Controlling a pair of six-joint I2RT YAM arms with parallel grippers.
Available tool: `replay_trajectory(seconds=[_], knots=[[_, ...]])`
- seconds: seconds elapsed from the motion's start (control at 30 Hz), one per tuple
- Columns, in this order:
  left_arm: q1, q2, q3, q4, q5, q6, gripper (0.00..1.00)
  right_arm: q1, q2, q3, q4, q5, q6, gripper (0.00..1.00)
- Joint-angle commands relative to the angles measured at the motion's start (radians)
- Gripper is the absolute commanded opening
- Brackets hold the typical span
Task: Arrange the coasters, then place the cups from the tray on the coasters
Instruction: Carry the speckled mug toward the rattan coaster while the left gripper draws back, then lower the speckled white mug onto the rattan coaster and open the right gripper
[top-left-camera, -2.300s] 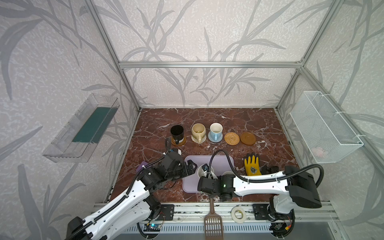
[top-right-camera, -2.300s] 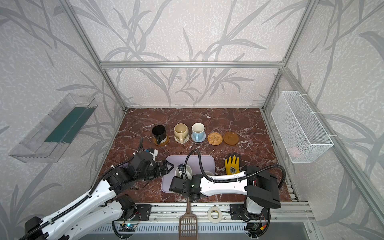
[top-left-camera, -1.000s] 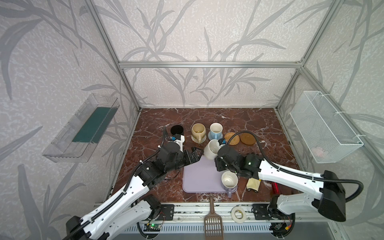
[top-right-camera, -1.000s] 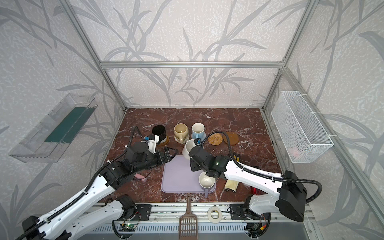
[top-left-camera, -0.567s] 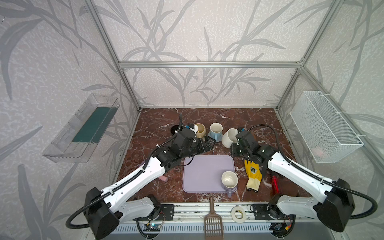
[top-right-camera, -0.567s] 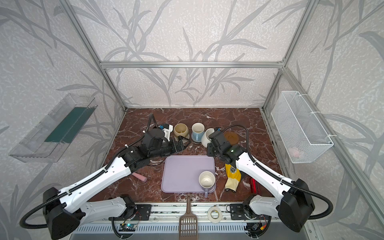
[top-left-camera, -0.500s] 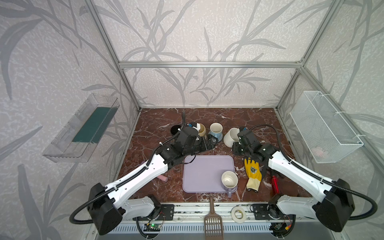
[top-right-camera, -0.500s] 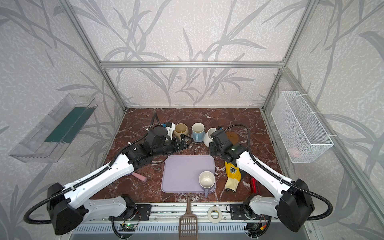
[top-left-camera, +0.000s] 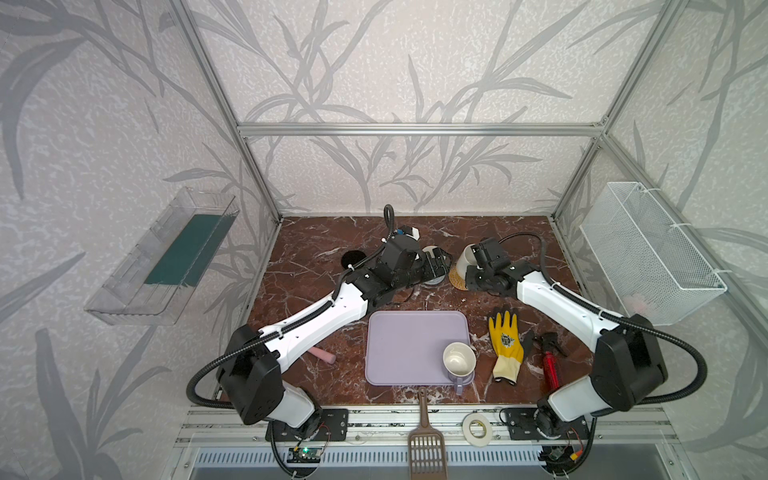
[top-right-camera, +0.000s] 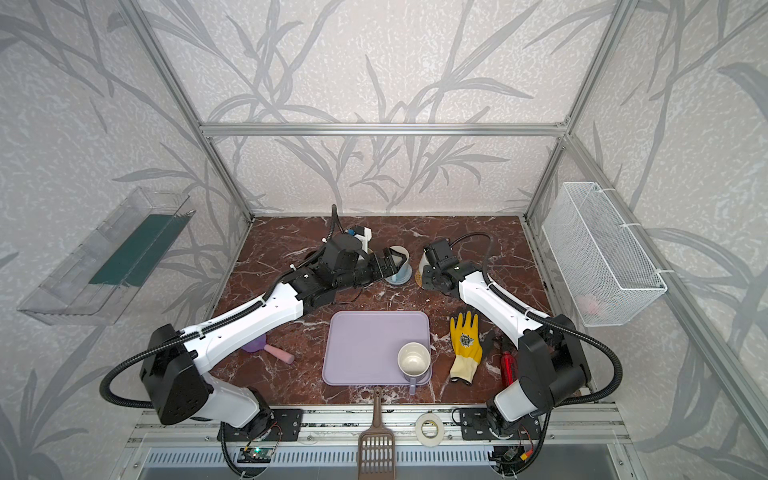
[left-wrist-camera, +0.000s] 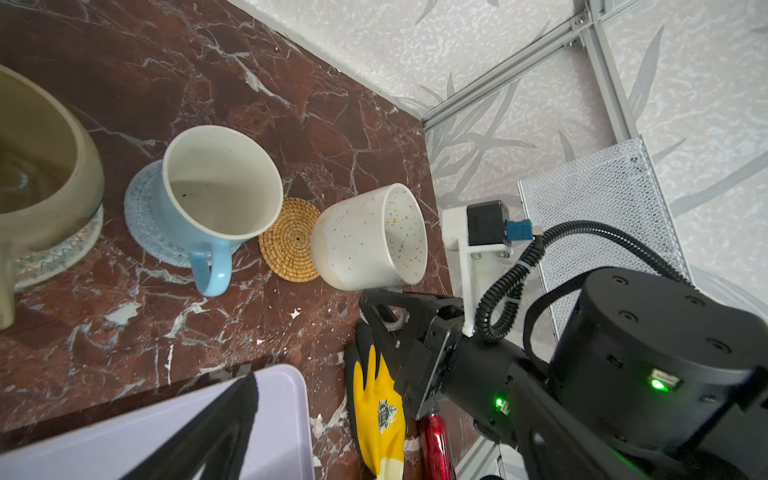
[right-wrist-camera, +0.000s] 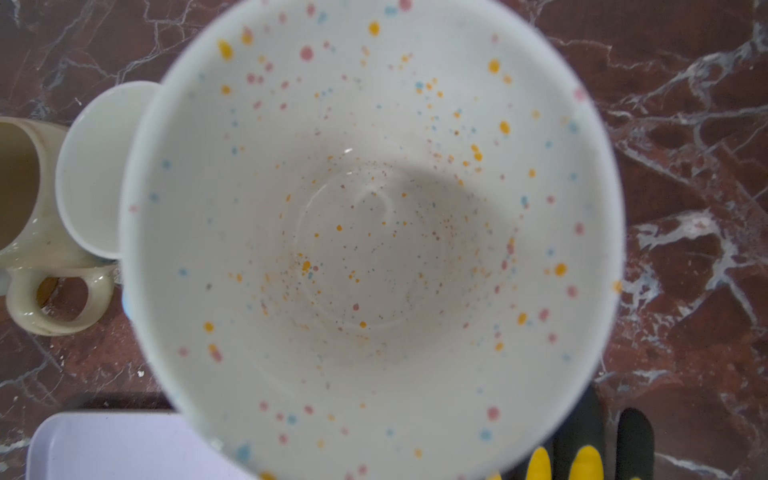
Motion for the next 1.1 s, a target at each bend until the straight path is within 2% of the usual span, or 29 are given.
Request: replay_trajectory(seconds=[0.0,0.13,0.57,0.63,0.73,1.07], knots=[[0.014,0.024,0.054,0.040,0.028,0.015,0.95,-0.012,0.026,0.072,0.049,0.060,-0.039,0.00],[0.016,0.033,0.071,-0.036,-0.015,0.041,0.95,-0.015,0.082,0.105,0.039,0.093,-0.045,0.00],[0.027,0.039,0.022,0.003,0.010,0.013,0.95,-0.015,0.262,0.209,-0.007,0.145,-0.012,0.00],[0.028,0.034,0.013,0.015,0.009,0.013,0.95,-0.015,0.271,0.212,-0.015,0.166,-0.009,0.00],[0.028,0.027,0.036,-0.053,-0.036,0.048,0.95,-0.015,0.274,0.204,-0.006,0.168,-0.008,0.00],[0.033,0.032,0.033,-0.054,-0.037,0.051,0.95,0.018,0.272,0.139,0.025,0.153,0.005,0.00]])
